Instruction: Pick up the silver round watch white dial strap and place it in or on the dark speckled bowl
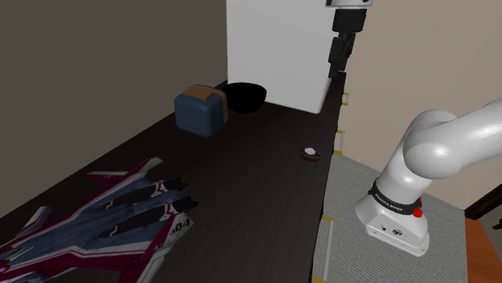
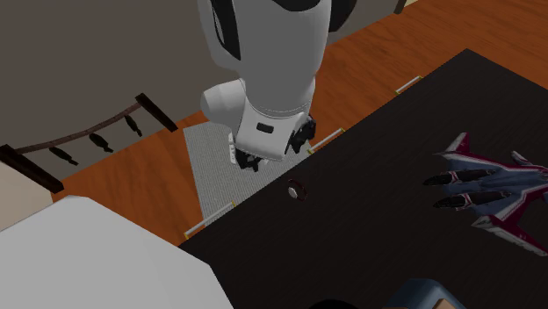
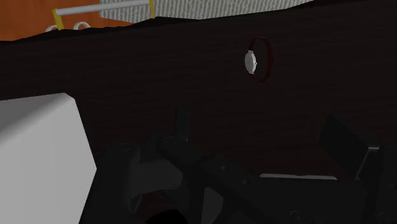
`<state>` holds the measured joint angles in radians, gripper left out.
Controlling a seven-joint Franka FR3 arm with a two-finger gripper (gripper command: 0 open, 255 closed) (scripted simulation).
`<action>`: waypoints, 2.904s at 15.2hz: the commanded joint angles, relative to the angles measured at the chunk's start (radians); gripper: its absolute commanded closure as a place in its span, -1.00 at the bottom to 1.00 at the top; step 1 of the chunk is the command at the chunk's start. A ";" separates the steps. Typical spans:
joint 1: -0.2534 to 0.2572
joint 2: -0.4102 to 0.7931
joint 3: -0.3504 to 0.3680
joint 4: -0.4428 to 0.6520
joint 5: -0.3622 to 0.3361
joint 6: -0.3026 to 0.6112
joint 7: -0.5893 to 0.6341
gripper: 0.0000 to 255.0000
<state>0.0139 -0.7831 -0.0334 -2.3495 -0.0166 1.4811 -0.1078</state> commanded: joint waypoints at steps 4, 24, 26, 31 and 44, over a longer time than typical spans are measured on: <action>0.019 -0.057 0.032 -0.130 0.003 0.095 0.006 -1.00; 0.133 -0.096 0.197 -0.667 0.040 0.680 0.062 -1.00; 0.132 -0.090 0.197 -0.673 0.040 0.691 0.063 -1.00; 0.132 -0.090 0.197 -0.673 0.040 0.691 0.063 -1.00; 0.132 -0.110 0.194 -0.654 0.038 0.653 0.059 1.00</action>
<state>0.1455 -0.8852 0.1612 -3.0109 0.0221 2.1499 -0.0481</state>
